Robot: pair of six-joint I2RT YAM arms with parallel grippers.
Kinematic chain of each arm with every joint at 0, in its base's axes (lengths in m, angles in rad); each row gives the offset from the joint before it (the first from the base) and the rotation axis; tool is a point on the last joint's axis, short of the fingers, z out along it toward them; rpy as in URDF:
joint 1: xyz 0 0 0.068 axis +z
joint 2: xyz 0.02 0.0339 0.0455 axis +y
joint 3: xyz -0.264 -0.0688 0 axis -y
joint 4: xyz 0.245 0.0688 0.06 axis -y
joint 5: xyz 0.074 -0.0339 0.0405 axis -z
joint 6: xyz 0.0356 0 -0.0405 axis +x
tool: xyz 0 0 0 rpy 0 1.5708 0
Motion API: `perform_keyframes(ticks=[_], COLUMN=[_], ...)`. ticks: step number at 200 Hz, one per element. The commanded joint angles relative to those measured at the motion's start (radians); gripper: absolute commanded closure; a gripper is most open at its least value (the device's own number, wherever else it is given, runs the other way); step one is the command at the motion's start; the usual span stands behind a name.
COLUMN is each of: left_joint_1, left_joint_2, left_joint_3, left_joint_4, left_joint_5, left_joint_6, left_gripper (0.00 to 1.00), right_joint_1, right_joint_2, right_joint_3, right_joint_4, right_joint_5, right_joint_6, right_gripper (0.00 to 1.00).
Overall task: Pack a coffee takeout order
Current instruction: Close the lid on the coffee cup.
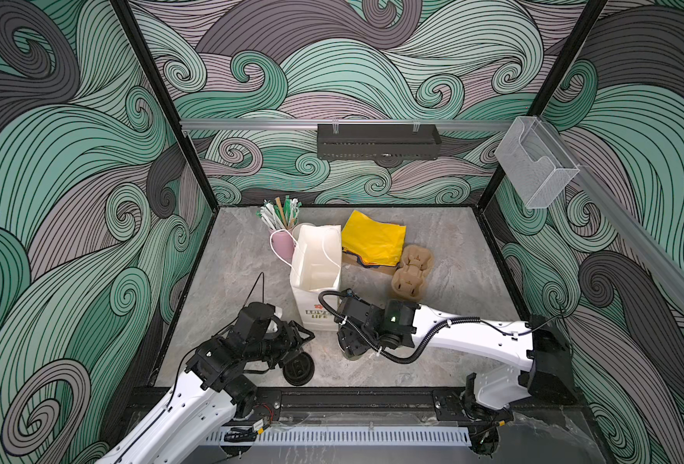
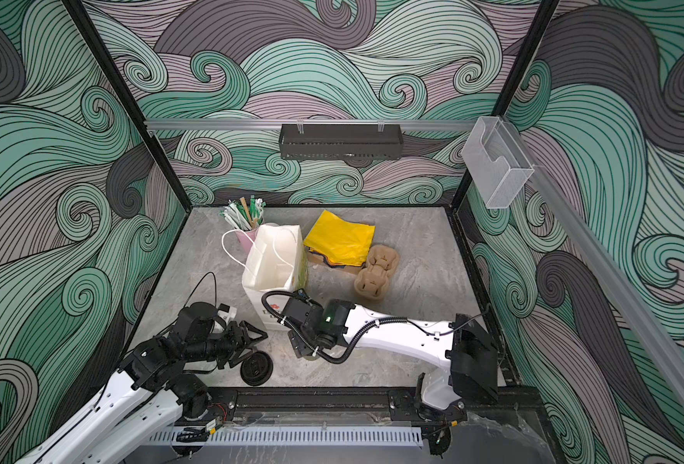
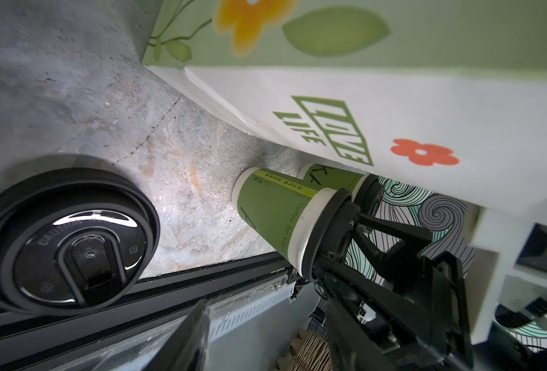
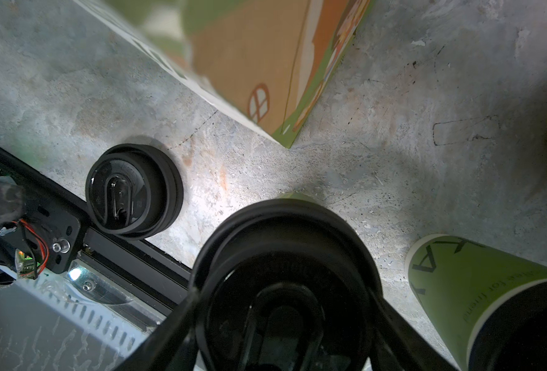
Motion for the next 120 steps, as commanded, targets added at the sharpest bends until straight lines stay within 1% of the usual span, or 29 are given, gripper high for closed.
perform_keyframes(ticks=[1, 27, 49, 80, 120], left_joint_1=[-0.054, -0.117, -0.146, -0.167, -0.18], left_joint_2=[0.03, 0.083, 0.125, 0.171, 0.206], left_joint_3=[-0.012, -0.021, -0.023, -0.031, -0.033], left_joint_4=[0.091, 0.164, 0.217, 0.289, 0.329], left_joint_5=[-0.057, -0.089, -0.102, -0.104, -0.105], left_joint_6=[-0.041, -0.061, -0.069, -0.081, -0.083], left_gripper=[0.4, 0.42, 0.45, 0.47, 0.5], right_joint_1=[-0.002, 0.0, 0.002, 0.004, 0.006], right_joint_2=[0.024, 0.033, 0.037, 0.043, 0.047], right_joint_3=[-0.018, -0.021, -0.03, -0.035, -0.043], right_joint_4=[-0.051, -0.065, -0.071, -0.075, -0.083], right_joint_5=[-0.029, -0.04, -0.046, -0.042, -0.039], right_joint_6=[-0.015, -0.03, -0.042, -0.047, -0.051], right_gripper=[0.23, 0.22, 0.22, 0.22, 0.22])
